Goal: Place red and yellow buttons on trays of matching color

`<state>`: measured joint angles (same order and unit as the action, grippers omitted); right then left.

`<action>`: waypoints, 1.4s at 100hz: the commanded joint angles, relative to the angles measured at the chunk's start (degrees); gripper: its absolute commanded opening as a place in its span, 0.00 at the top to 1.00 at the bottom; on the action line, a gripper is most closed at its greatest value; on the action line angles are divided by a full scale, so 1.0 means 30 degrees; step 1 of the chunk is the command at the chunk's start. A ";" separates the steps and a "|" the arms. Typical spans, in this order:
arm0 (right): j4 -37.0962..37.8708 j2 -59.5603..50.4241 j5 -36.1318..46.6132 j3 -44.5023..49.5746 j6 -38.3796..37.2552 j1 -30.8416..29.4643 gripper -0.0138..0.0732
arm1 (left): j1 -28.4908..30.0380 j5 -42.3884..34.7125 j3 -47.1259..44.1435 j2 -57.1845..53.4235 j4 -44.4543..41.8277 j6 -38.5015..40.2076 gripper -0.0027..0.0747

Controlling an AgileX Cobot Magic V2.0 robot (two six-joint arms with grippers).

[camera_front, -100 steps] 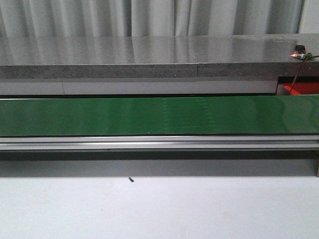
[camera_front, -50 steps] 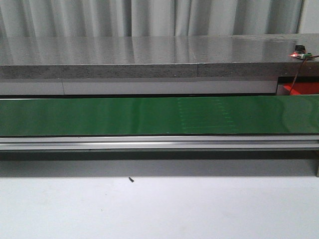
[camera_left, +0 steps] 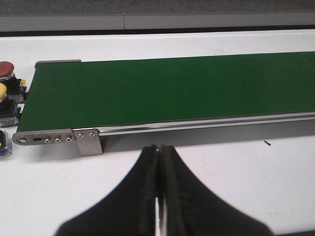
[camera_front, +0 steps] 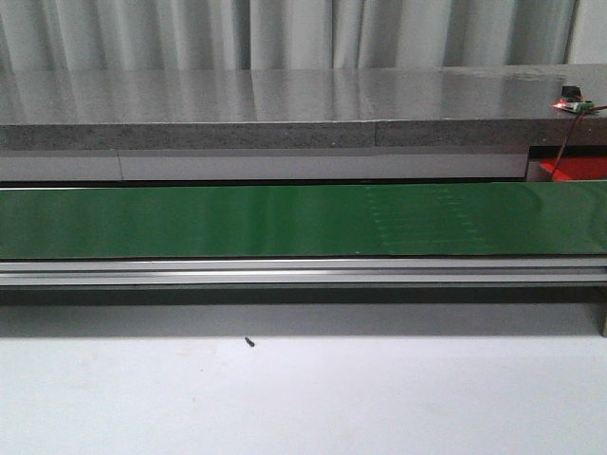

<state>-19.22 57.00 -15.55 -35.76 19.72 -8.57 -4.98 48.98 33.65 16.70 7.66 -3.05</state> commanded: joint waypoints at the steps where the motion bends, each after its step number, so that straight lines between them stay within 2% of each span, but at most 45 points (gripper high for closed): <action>1: -0.0238 -0.1786 0.1886 0.0288 0.0209 0.0054 0.92 | -0.0042 -0.1512 0.0460 0.0203 0.0207 -0.0001 0.99; 34: -0.0238 -0.6859 0.2891 0.3452 0.0209 0.0054 0.92 | -0.0042 -0.1538 0.0460 0.0203 0.0207 -0.0001 0.99; 61: -0.0238 -0.9639 0.1630 0.4331 0.0192 0.0054 0.92 | -0.0042 -0.1496 0.0460 0.0203 0.0207 -0.0001 0.99; 92: -0.0440 -0.9908 0.0838 0.4331 0.0192 0.0054 0.92 | -0.0042 -0.1505 0.0460 0.0474 0.0087 0.0365 0.99; 140: -0.0440 -0.9908 0.0838 0.4331 0.0192 0.0054 0.92 | -0.0042 -0.3193 0.0838 0.4975 0.0056 0.1223 0.99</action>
<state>-20.13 27.24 -16.85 -21.12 19.72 -8.57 -4.98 44.28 33.65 29.03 7.53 -0.91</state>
